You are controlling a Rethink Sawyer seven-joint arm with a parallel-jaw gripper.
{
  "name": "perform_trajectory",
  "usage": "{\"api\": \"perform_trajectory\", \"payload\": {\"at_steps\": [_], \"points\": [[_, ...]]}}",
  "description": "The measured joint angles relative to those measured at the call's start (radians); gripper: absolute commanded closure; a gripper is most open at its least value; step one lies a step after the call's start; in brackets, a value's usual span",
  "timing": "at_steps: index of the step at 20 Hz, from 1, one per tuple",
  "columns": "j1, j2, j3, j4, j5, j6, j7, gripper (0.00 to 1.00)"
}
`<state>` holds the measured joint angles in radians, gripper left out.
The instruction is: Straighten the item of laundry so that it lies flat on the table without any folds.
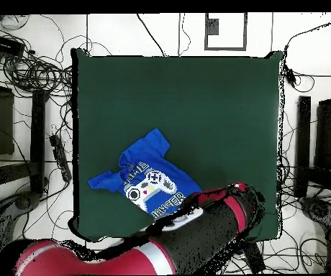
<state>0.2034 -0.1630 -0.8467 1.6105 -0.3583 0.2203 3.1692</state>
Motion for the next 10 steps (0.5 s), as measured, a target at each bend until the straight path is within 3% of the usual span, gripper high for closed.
{"api": "perform_trajectory", "payload": {"at_steps": [6,10], "points": [[-0.043,-0.194,0.116,0.003,0.001,0.155,0.0,0.0],[-0.041,-0.273,0.178,0.004,0.023,0.248,0.0,0.0]]}}
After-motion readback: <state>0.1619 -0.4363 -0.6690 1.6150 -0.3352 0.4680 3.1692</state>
